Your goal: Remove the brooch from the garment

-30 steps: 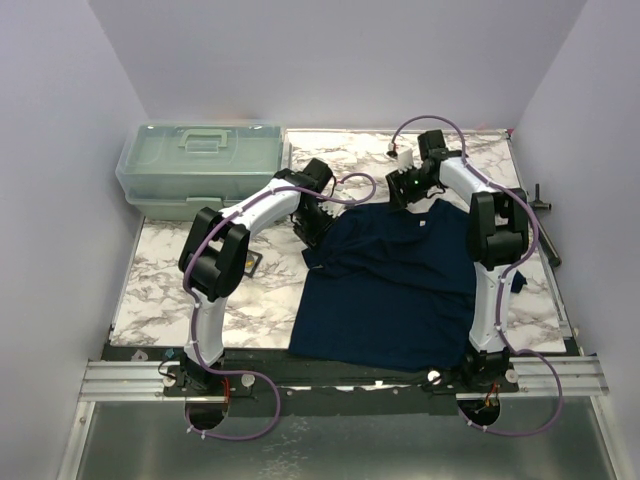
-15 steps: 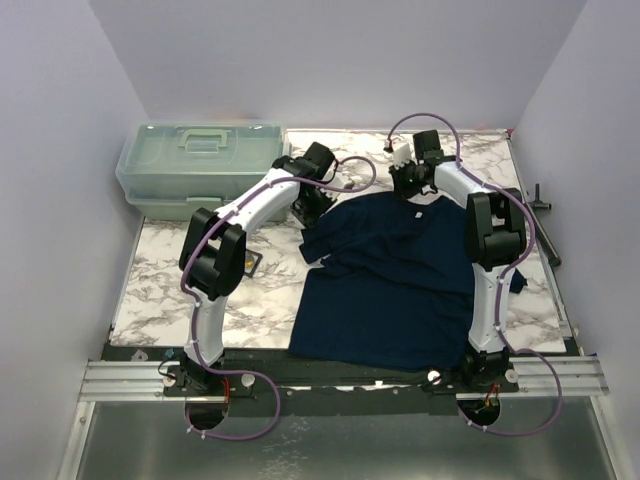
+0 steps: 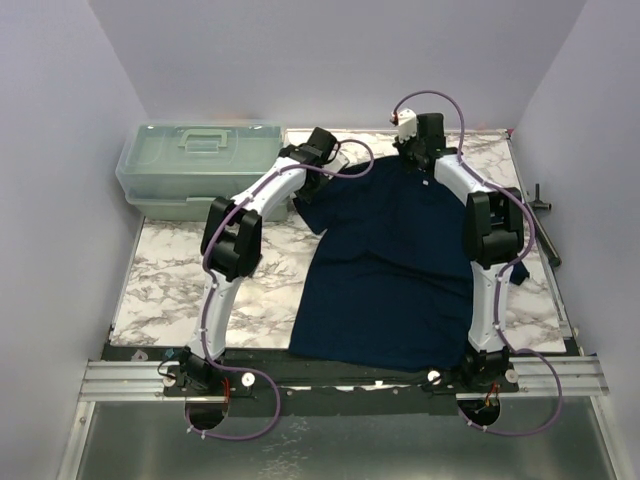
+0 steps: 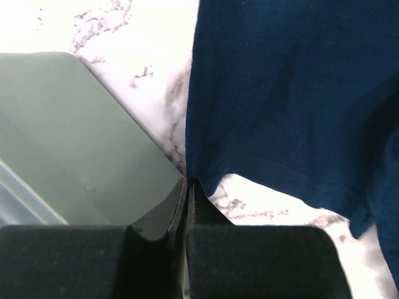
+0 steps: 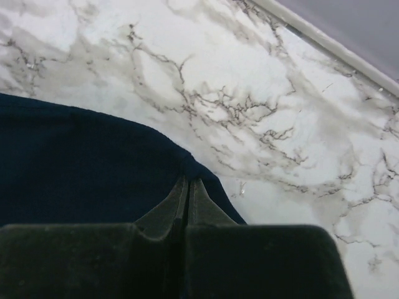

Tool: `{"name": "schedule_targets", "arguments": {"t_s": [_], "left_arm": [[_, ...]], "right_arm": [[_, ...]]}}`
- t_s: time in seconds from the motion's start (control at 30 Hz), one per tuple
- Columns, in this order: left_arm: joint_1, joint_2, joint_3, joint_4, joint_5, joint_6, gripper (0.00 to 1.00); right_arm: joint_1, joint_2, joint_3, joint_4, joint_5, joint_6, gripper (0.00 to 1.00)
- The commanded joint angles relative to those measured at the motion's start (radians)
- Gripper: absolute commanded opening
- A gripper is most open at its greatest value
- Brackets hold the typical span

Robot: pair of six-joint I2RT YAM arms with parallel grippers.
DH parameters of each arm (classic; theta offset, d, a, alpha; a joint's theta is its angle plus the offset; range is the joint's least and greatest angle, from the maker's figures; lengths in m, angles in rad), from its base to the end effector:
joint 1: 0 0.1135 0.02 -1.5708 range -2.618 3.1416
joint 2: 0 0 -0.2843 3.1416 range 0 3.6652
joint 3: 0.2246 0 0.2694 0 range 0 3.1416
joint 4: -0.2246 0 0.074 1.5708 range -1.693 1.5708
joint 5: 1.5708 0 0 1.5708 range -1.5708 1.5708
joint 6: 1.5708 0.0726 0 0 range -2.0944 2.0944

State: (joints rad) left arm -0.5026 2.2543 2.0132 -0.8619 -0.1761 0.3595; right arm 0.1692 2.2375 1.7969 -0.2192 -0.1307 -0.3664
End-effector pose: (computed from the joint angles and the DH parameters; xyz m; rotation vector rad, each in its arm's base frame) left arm 0.4745 -0.2463 0.1996 1.0594 2.4373 0.1887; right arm 0.5645 0.1060 0.1897 -0.6570 2.1250 0.0376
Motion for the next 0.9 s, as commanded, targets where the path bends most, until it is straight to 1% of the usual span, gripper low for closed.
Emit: {"name": "schedule_targets", "arguments": {"t_s": [0.0, 0.17, 0.3, 0.37, 0.63, 0.87], "left_arm": [[0.019, 0.090, 0.105, 0.071, -0.141, 0.064, 0.00], [0.028, 0.165, 0.208, 0.105, -0.193, 0.103, 0.00], [0.033, 0.213, 0.272, 0.146, -0.236, 0.136, 0.00], [0.034, 0.237, 0.299, 0.167, -0.262, 0.154, 0.00], [0.033, 0.315, 0.370, 0.259, -0.334, 0.244, 0.00], [0.041, 0.364, 0.411, 0.290, -0.382, 0.286, 0.00]], "right_arm": [[0.003, 0.074, 0.052, 0.086, 0.084, 0.007, 0.01], [0.002, 0.115, 0.086, 0.113, 0.124, 0.004, 0.01], [0.002, 0.136, 0.101, 0.134, 0.125, 0.003, 0.01], [0.002, 0.145, 0.107, 0.148, 0.166, 0.003, 0.00], [0.000, 0.192, 0.151, 0.209, 0.228, 0.017, 0.01], [0.001, 0.248, 0.234, 0.210, 0.209, 0.055, 0.01]]}}
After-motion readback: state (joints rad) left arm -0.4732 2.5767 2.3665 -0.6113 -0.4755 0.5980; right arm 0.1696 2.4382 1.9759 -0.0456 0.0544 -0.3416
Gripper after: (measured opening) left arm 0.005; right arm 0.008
